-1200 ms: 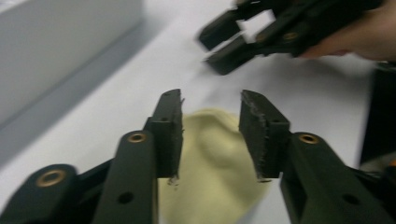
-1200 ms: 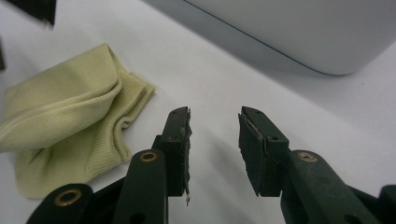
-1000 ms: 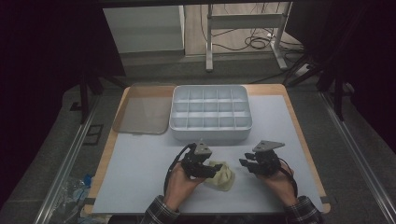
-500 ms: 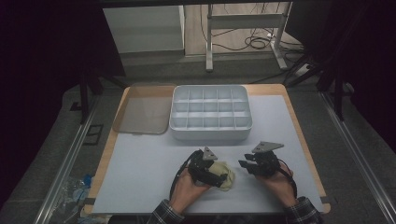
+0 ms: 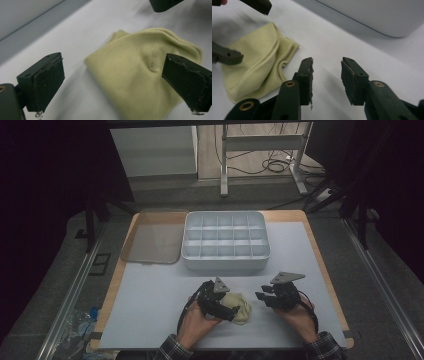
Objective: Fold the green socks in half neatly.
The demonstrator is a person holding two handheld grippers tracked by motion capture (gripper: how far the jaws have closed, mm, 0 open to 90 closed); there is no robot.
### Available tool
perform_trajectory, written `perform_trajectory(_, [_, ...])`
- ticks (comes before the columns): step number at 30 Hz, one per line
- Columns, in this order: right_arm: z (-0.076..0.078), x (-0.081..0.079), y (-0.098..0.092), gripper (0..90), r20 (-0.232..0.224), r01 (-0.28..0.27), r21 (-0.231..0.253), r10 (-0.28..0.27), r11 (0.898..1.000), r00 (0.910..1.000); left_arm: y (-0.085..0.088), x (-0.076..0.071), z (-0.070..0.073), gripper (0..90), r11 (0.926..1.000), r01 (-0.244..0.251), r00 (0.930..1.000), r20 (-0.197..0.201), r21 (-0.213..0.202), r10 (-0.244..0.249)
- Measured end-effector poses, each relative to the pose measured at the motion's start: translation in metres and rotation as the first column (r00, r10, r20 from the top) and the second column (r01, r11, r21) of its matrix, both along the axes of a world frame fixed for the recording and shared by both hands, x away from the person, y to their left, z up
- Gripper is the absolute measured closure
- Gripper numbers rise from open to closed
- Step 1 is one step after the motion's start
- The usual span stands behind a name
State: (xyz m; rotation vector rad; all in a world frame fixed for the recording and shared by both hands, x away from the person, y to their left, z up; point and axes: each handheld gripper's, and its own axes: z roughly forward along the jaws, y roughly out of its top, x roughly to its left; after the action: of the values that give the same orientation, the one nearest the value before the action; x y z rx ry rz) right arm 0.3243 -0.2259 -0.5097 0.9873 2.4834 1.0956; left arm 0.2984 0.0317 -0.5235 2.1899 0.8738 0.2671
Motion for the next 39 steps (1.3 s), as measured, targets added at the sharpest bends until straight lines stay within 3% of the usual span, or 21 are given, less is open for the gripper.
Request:
perform_trajectory(11, [0.010, -0.008, 0.016, 81.5, -0.028, -0.071, 0.044, 0.072, 0.997, 0.9970, 0.040, -0.005, 0.001, 9.2, 0.9971, -0.073, 0.9969, 0.027, -0.018, 0.074])
perform_trajectory(17, [0.017, -0.014, 0.034, 84.3, -0.020, -0.126, 0.061, 0.128, 0.990, 0.9916, 0.050, -0.007, -0.001, 9.2, 0.9960, -0.086, 0.9958, 0.030, -0.022, 0.087])
perform_trajectory(21, [0.017, -0.018, 0.051, 84.3, -0.017, -0.171, 0.063, 0.172, 0.983, 0.9849, 0.050, -0.008, -0.002, 9.0, 0.9963, -0.082, 0.9958, 0.039, -0.025, 0.083])
perform_trajectory(25, [0.010, -0.017, 0.057, 84.2, -0.020, -0.176, 0.037, 0.177, 0.984, 0.9840, 0.045, -0.008, -0.004, 8.4, 0.9977, -0.061, 0.9972, 0.042, -0.030, 0.063])
perform_trajectory(32, [0.002, -0.016, 0.047, 83.3, -0.024, -0.141, 0.026, 0.142, 0.990, 0.9896, 0.033, -0.008, -0.011, 8.1, 0.9994, -0.034, 0.9990, 0.030, -0.011, 0.034])
perform_trajectory(39, [-0.009, -0.014, 0.040, 84.1, -0.033, -0.120, 0.025, 0.121, 0.992, 0.9921, 0.028, -0.009, -0.015, 8.2, 0.9983, -0.041, 0.9985, 0.038, 0.041, 0.040])
